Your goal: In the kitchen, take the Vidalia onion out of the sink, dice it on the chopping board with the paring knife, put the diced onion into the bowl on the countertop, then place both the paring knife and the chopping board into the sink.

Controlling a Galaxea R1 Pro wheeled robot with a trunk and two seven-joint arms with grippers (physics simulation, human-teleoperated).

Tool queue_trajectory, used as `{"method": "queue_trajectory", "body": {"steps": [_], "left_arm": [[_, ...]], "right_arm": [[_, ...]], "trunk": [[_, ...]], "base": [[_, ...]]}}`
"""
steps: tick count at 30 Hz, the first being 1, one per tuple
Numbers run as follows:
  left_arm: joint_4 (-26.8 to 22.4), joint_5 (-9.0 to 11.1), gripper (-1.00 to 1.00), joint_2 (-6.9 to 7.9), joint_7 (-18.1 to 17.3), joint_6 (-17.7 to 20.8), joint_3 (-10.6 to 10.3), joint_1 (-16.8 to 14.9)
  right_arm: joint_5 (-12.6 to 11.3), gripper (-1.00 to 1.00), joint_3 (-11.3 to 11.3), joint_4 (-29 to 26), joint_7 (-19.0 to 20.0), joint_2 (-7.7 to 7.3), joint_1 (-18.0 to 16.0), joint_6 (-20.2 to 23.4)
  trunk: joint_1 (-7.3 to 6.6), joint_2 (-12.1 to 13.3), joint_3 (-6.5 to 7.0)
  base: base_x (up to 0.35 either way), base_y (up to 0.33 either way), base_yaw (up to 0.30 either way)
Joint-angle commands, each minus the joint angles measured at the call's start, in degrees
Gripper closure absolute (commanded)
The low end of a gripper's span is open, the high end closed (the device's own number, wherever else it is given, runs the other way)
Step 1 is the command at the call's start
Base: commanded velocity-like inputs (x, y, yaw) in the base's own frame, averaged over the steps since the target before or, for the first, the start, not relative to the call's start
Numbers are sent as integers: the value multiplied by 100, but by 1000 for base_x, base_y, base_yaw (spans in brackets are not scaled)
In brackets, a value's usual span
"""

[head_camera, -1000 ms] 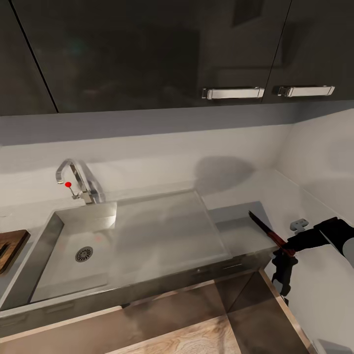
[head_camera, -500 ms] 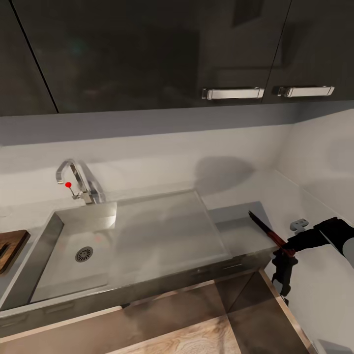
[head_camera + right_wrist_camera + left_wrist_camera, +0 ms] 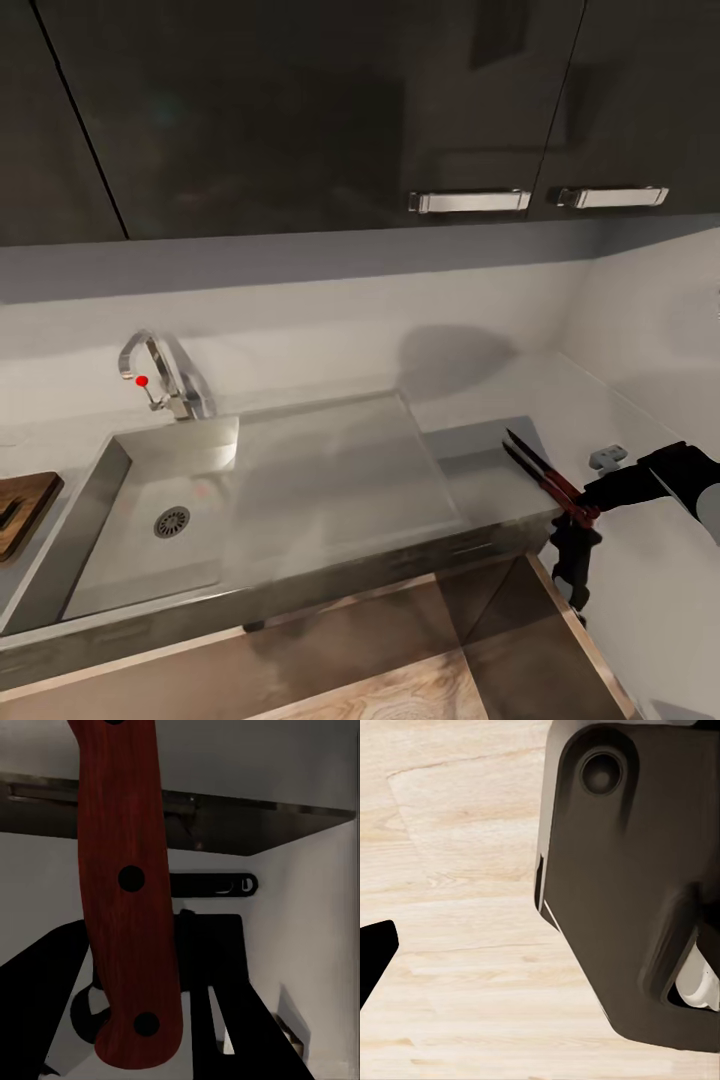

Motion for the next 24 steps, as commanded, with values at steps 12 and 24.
{"method": "queue_trajectory", "body": {"steps": [12,24], "left_arm": [[-6,55,-100,-45,-2,-797,-43,-7],[-5,119,-100,-34,5,-1158,-43,-7]], "right_arm": [[-5,100,-92,-1288,71,12,-3,541],[-16,100,-62,-2516,72,286,-3,1592]], "trunk": [[3,-11,97],[3,-11,206]], "base": [[0,0,0],[-17,0,0]]}}
